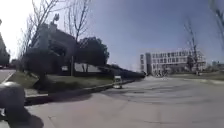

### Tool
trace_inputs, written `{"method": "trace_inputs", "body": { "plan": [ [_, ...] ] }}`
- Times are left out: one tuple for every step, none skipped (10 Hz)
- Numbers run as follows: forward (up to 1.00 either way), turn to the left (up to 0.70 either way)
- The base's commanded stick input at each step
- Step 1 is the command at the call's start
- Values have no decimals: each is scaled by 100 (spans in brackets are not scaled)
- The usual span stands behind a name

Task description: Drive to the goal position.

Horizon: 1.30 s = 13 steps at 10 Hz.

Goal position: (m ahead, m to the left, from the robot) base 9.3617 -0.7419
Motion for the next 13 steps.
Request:
{"method": "trace_inputs", "body": {
  "plan": [
    [70,-35],
    [70,-35],
    [70,-35],
    [70,-35],
    [70,-32],
    [70,-13],
    [70,0],
    [70,0],
    [70,0],
    [70,0],
    [70,0],
    [70,0],
    [70,0]
  ]
}}
